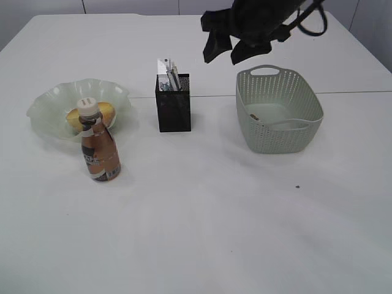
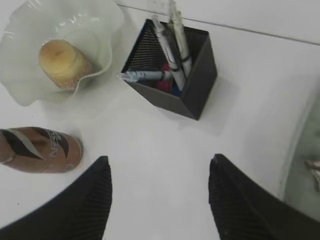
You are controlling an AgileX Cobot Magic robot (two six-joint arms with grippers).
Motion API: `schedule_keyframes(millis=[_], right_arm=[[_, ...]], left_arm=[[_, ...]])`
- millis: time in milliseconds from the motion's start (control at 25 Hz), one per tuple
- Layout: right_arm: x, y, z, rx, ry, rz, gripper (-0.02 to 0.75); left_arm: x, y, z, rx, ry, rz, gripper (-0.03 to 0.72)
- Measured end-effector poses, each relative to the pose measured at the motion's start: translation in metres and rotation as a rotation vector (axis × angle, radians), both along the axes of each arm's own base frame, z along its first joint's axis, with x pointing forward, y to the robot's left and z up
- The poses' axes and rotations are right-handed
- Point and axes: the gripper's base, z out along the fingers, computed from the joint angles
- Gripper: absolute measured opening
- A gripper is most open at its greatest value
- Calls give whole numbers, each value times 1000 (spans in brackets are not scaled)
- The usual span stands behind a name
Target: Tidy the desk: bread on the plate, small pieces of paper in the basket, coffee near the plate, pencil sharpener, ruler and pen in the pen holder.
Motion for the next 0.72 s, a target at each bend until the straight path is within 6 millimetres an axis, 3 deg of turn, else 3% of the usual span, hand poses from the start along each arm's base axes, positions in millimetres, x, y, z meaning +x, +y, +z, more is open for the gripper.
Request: schedule_keyframes(millis=[200,440,600,720], right_arm=[[-22,-20,25,-148,68,-60,450],[-40,-40,13,-334,195,-72,450],[-68,-54,9,-401,229,-76,450],[-94,-67,4,-444,231,-88,450]], left_arm=[[0,0,0,-2,0,0,239],[-1,1,1,7,-5,1,241],[-5,5,4,52,-34,0,243],[-14,10,10,100,-60,13,305]])
